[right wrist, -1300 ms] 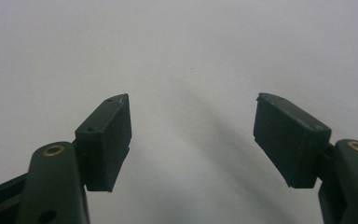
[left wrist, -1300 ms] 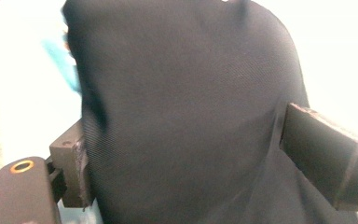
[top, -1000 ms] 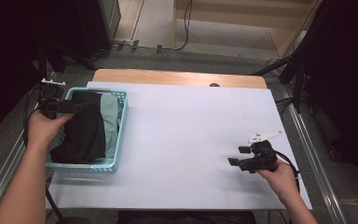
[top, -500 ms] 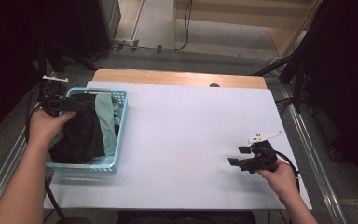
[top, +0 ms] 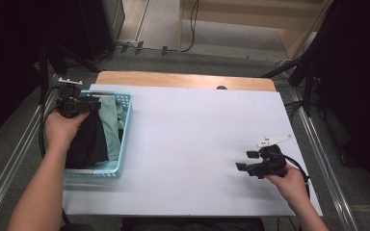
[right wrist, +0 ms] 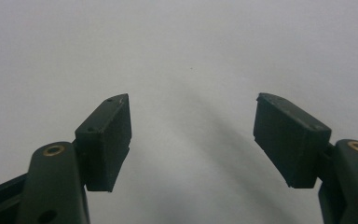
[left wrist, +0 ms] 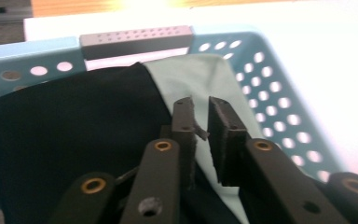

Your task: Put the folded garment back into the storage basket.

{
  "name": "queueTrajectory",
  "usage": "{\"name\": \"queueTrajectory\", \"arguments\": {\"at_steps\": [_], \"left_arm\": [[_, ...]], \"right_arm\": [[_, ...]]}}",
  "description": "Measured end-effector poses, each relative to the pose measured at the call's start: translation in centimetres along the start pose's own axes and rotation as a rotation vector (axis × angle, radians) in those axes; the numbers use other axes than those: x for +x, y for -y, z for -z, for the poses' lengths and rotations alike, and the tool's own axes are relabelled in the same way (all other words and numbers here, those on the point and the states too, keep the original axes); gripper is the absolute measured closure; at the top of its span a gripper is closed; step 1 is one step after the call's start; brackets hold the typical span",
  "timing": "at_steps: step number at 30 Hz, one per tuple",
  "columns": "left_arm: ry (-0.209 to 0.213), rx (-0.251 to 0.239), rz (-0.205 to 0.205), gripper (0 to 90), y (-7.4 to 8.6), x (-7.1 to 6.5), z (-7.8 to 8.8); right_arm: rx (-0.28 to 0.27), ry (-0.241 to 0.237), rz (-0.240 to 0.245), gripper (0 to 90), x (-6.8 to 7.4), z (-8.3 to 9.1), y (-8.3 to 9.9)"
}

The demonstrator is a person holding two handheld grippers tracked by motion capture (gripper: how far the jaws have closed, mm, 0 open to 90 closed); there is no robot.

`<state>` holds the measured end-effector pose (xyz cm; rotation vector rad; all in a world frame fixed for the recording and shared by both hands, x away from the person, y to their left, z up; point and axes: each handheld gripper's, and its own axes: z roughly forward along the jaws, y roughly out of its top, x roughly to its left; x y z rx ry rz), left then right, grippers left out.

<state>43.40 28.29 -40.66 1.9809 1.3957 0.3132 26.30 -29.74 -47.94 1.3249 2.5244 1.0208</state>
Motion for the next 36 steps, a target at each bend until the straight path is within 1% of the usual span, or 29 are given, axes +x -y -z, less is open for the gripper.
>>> {"name": "queueTrajectory", "arguments": {"at_steps": [2, 4, 5, 7, 8, 10, 13, 14, 16, 18, 19, 20, 21, 22, 24, 27, 29, 31, 34, 36], "left_arm": [[-0.008, -0.006, -0.007, 83.8, 0.0, 0.1, -0.5], [-0.001, -0.002, -0.011, 83.5, 0.0, 0.2, -1.2], [-0.004, -0.001, -0.011, 83.5, 0.0, 0.3, -1.4], [0.004, 0.000, -0.004, 83.5, 0.2, 0.5, -2.0], [0.005, -0.001, -0.007, 83.6, 0.2, 0.5, -2.3], [0.011, 0.000, -0.016, 83.5, 0.3, 0.5, -2.8], [0.015, 0.004, -0.043, 82.9, 0.4, 0.4, -3.4], [0.019, 0.008, -0.046, 83.0, 0.5, 0.4, -3.6], [0.010, 0.025, -0.062, 83.0, 0.6, 0.3, -4.2], [0.024, 0.039, -0.055, 83.0, 0.8, 0.2, -4.8], [0.025, 0.050, -0.059, 83.0, 0.9, 0.2, -5.1], [0.028, 0.069, -0.067, 83.2, 1.0, 0.0, -5.5], [0.023, 0.090, -0.084, 83.2, 1.1, -0.2, -5.8], [0.020, 0.094, -0.100, 83.2, 1.2, -0.3, -6.0], [0.031, 0.094, -0.088, 83.2, 1.2, -0.3, -6.1], [0.061, 0.099, -0.072, 83.3, 1.5, 0.0, -6.2], [0.072, 0.103, -0.074, 84.1, 1.8, 0.0, -6.3], [0.072, 0.098, -0.079, 84.2, 2.1, -0.1, -6.4], [0.095, 0.100, -0.073, 84.4, 2.3, -0.1, -6.6], [0.110, 0.114, -0.074, 84.6, 2.4, -0.4, -6.8]], "right_arm": [[0.001, 0.001, 0.002, 26.3, 0.0, 0.0, 0.0], [0.001, 0.000, -0.001, 26.3, 0.0, 0.0, 0.0], [0.002, 0.002, -0.001, 26.3, 0.0, 0.0, 0.0], [0.003, 0.002, 0.000, 26.2, 0.0, 0.0, 0.0], [0.002, 0.002, -0.001, 26.2, 0.0, 0.0, 0.0], [0.005, 0.004, -0.003, 26.3, 0.0, 0.0, 0.0], [0.009, 0.003, 0.000, 26.3, 0.0, -0.1, 0.1], [0.009, 0.003, 0.001, 26.3, 0.0, -0.1, 0.1], [0.009, 0.003, -0.004, 26.3, 0.0, -0.1, 0.1], [0.007, 0.004, -0.002, 26.3, 0.0, -0.1, 0.2], [0.009, 0.006, -0.001, 26.2, 0.1, -0.1, 0.2], [0.009, 0.005, 0.000, 26.3, 0.1, 0.0, 0.2], [0.010, 0.007, 0.000, 26.3, 0.1, 0.0, 0.2], [0.010, 0.008, 0.002, 26.2, 0.0, 0.0, 0.2], [0.008, 0.008, 0.003, 26.3, 0.0, 0.0, 0.3], [0.012, 0.008, -0.003, 26.3, 0.0, 0.0, 0.3], [0.013, 0.008, -0.004, 26.3, 0.1, 0.0, 0.3], [0.011, 0.004, 0.004, 26.3, 0.1, 0.0, 0.2], [0.017, 0.006, 0.005, 26.3, 0.2, 0.0, 0.2], [0.016, 0.004, 0.005, 26.3, 0.2, 0.0, 0.2]]}}
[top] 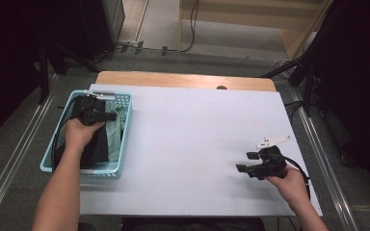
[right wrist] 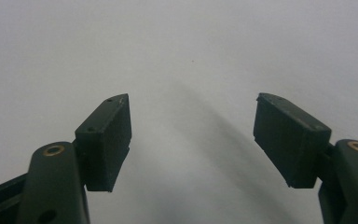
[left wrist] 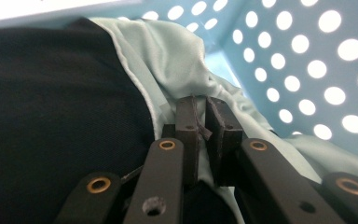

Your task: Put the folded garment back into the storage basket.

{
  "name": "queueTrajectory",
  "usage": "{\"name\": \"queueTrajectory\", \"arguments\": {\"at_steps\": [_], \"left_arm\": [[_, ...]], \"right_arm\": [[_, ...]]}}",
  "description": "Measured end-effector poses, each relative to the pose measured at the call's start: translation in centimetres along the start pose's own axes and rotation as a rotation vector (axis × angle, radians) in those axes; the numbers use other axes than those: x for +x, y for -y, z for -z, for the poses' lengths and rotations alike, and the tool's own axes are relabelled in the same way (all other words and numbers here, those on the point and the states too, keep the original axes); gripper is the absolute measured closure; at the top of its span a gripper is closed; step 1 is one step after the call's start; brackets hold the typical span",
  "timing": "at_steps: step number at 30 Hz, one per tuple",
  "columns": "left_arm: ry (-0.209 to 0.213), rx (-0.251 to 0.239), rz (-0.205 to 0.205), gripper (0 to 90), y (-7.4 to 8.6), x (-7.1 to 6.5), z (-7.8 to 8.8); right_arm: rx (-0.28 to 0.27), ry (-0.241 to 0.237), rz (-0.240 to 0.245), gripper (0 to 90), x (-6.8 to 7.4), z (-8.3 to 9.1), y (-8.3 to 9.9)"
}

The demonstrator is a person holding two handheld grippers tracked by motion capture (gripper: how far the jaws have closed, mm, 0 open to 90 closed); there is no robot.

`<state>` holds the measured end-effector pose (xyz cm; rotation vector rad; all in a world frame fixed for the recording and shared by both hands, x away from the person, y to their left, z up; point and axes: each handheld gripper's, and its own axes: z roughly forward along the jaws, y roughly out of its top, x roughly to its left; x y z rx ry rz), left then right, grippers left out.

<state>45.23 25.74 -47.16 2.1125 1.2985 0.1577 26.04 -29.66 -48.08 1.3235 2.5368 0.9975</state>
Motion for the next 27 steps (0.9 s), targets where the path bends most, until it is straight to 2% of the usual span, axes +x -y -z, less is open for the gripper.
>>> {"name": "queueTrajectory", "arguments": {"at_steps": [2, 7, 10, 15, 19, 23, 27], "left_arm": [[0.006, 0.016, -0.010, 84.7, 0.0, -0.2, -0.2], [0.042, 0.020, 0.015, 86.4, 0.3, 0.0, -0.4], [0.049, 0.037, -0.003, 87.6, 0.4, -0.2, -0.4], [0.099, 0.062, 0.006, 90.0, 0.9, -0.1, -0.3], [0.114, 0.089, -0.012, 90.0, 0.9, -0.3, -0.2], [0.106, 0.088, -0.017, 89.7, 0.8, -0.5, -0.2], [0.110, 0.043, 0.002, 79.0, 0.2, -0.8, 0.6]], "right_arm": [[0.001, 0.000, 0.000, 26.2, 0.0, 0.0, 0.0], [0.001, -0.002, -0.003, 26.3, 0.1, 0.0, 0.0], [0.000, -0.001, -0.003, 26.2, 0.1, 0.0, 0.0], [-0.001, 0.000, 0.004, 26.3, 0.0, 0.0, 0.1], [0.000, -0.001, 0.001, 26.2, 0.1, 0.0, 0.0], [0.000, -0.002, -0.003, 26.3, 0.1, 0.0, 0.0], [-0.002, 0.000, -0.001, 26.2, 0.0, 0.0, 0.0]]}}
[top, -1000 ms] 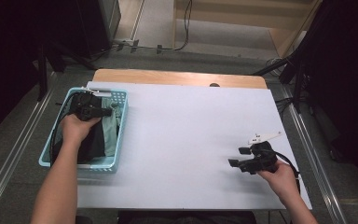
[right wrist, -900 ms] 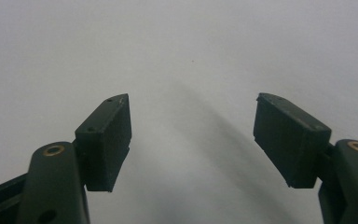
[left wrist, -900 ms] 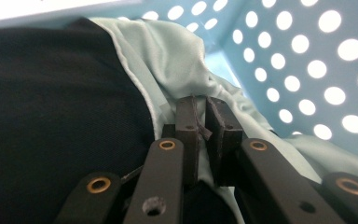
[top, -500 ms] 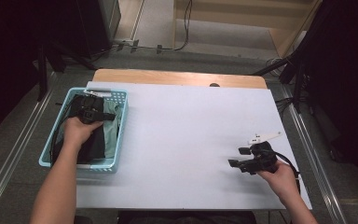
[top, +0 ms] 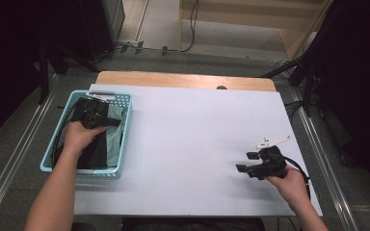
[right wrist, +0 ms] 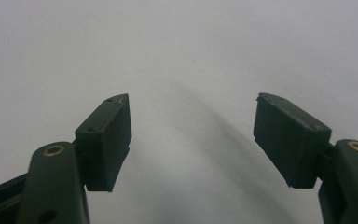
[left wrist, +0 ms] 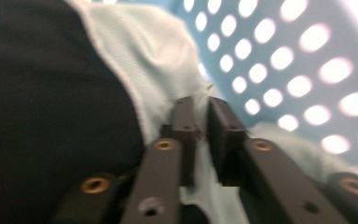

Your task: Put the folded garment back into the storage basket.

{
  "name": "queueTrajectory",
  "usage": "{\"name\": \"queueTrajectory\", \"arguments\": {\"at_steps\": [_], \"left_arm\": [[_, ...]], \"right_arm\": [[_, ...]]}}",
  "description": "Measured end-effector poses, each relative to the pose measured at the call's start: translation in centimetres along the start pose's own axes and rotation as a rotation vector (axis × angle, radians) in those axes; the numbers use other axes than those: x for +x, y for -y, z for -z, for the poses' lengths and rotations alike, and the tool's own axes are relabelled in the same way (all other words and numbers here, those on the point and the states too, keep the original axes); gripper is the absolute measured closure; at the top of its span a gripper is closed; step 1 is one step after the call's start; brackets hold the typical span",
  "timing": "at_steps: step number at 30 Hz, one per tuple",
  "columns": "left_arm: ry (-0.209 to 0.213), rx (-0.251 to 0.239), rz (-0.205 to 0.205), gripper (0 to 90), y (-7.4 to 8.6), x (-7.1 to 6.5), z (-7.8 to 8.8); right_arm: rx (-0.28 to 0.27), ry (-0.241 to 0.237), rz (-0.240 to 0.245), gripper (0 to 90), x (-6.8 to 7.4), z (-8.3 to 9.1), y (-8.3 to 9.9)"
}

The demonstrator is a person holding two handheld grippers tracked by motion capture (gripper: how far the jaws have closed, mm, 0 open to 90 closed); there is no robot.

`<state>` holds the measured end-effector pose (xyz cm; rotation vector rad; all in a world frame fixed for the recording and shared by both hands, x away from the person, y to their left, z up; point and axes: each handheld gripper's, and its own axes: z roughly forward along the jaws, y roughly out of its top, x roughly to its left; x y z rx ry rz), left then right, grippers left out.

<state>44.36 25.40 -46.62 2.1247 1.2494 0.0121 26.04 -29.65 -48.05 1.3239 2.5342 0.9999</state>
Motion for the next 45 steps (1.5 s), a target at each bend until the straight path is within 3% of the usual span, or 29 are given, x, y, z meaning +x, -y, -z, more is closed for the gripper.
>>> {"name": "queueTrajectory", "arguments": {"at_steps": [8, 11, 21, 32, 45], "left_arm": [[0.006, -0.044, 0.002, 60.5, -1.0, -1.0, 1.9], [0.036, -0.058, 0.011, 53.4, -1.3, -1.4, 2.5], [0.078, -0.097, -0.013, 40.4, -2.4, -3.9, 4.0], [0.124, -0.104, -0.022, 34.9, -2.9, -5.7, 4.1], [0.149, -0.126, -0.050, 34.9, -2.9, -7.7, 4.2]], "right_arm": [[-0.003, 0.000, 0.003, 26.3, 0.0, -0.1, -0.1], [-0.003, 0.000, 0.002, 26.2, 0.0, -0.1, -0.1], [-0.006, -0.008, -0.008, 26.2, -0.1, 0.0, 0.0], [-0.002, -0.007, -0.008, 26.2, -0.1, 0.0, 0.0], [0.002, -0.011, -0.010, 26.2, -0.1, -0.1, 0.0]]}}
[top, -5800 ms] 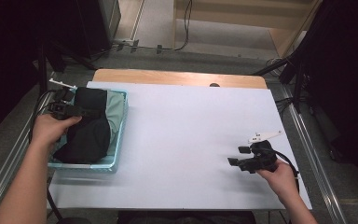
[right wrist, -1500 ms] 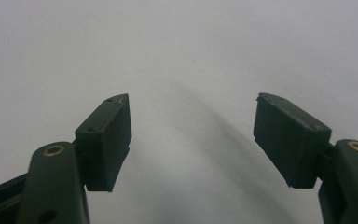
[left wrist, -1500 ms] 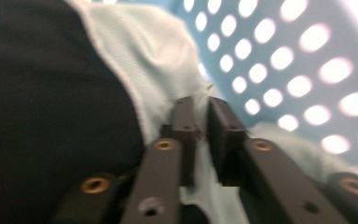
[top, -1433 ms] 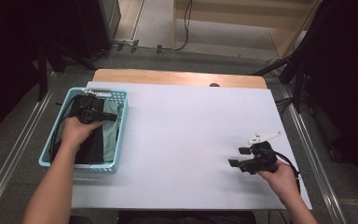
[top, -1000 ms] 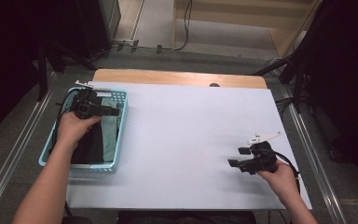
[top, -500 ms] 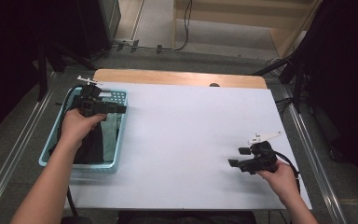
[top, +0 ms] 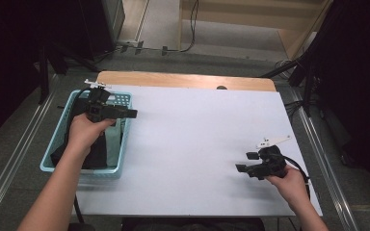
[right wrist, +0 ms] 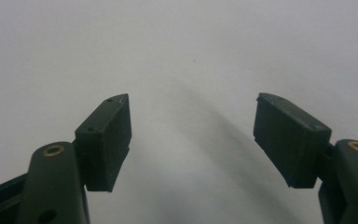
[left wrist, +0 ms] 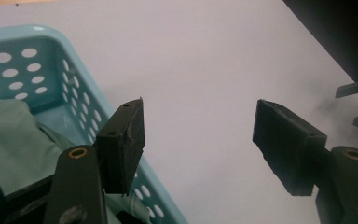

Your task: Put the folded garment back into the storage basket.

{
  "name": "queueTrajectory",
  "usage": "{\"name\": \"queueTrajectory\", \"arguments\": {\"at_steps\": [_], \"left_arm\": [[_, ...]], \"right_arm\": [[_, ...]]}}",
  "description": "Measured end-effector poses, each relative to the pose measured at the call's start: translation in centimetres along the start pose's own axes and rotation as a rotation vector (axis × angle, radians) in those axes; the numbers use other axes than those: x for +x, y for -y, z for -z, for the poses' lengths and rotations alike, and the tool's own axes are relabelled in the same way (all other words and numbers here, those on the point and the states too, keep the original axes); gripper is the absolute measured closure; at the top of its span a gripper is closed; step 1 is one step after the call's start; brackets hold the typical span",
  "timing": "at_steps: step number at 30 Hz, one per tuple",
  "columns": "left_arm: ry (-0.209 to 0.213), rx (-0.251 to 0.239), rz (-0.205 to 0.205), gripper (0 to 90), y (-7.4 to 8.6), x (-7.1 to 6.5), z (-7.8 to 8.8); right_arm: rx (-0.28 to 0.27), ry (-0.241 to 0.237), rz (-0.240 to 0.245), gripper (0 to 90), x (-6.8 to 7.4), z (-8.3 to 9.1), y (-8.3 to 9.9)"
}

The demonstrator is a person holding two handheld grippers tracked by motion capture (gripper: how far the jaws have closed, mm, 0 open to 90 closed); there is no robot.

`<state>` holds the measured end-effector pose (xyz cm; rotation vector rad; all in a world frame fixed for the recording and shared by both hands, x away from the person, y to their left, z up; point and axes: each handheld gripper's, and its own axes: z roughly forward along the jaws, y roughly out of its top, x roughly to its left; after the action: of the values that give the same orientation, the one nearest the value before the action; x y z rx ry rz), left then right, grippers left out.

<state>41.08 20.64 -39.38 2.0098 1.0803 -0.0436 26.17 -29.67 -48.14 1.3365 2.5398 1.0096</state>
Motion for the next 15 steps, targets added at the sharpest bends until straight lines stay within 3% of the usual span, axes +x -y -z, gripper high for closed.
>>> {"name": "queueTrajectory", "arguments": {"at_steps": [15], "left_arm": [[0.044, 0.027, -0.035, 34.9, 0.7, -2.4, -2.2]], "right_arm": [[0.008, 0.000, -0.003, 26.2, -0.1, 0.0, 0.0]]}}
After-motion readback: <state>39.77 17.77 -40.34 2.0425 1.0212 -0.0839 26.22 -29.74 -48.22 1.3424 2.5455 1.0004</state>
